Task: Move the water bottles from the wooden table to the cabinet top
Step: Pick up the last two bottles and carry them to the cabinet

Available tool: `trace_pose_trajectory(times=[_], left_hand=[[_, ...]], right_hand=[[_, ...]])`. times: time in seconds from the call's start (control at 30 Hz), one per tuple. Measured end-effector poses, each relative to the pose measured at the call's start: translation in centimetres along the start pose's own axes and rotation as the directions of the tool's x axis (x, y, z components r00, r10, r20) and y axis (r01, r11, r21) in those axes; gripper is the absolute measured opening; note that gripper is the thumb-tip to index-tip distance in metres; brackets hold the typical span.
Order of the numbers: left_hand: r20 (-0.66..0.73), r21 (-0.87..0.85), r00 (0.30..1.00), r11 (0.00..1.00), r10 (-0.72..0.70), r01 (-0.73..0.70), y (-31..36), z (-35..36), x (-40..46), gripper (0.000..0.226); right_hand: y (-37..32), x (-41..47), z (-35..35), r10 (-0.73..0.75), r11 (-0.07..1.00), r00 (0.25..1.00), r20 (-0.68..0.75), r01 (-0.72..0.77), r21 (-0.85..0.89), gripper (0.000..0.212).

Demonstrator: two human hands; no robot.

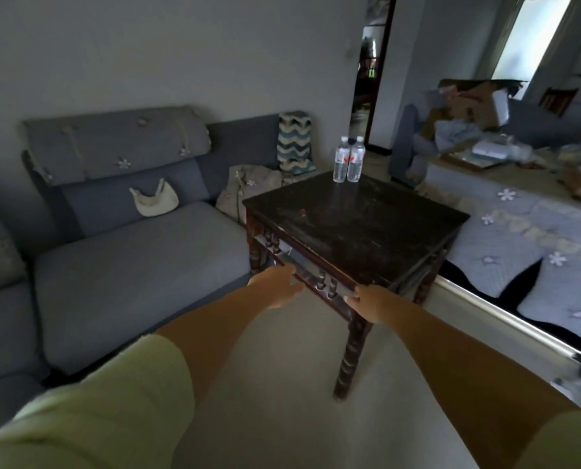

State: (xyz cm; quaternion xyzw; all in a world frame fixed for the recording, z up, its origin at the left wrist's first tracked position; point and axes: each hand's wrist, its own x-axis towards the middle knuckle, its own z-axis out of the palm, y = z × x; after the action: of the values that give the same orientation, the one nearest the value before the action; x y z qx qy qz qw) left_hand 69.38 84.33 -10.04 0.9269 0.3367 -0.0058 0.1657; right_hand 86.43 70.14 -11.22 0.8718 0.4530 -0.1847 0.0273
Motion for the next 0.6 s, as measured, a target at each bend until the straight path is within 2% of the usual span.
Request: trace_pose_trajectory(times=[0.07,0.17,0.27,0.5,0.6], left_hand=[[0.019,-0.025,1.0,1.0,0.018,-0.017,-1.6,-1.5,3.8,0.045],[0.008,-0.038,0.999,0.998,0.043,-0.042,-4.3,-4.8,10.3,0.04],[-0.001,-0.039,0.999,0.998,0.048,-0.048,-6.7,-6.6,15.9,0.043],[0.098,-0.027,0.99,0.994,0.105,-0.103,-8.4,-6.1,27.1,0.05],[0.1,-0.028,0.988,0.993,0.121,-0.119,-8.7,-6.3,32.0,0.051]], right_hand=[[-0.5,3.5,-1.6,0.035,0.999,0.999,0.032,-0.035,-0.002,0.047],[-2.1,9.3,-5.3,0.103,0.99,0.995,0.005,-0.103,0.099,0.05],[-3.8,14.0,-8.0,0.091,0.988,0.996,0.007,-0.091,0.123,0.055],[-4.0,23.9,-10.8,0.083,0.991,0.995,0.056,-0.088,0.1,0.057],[-2.8,28.9,-12.1,0.106,0.99,0.993,0.058,-0.111,0.09,0.056]])
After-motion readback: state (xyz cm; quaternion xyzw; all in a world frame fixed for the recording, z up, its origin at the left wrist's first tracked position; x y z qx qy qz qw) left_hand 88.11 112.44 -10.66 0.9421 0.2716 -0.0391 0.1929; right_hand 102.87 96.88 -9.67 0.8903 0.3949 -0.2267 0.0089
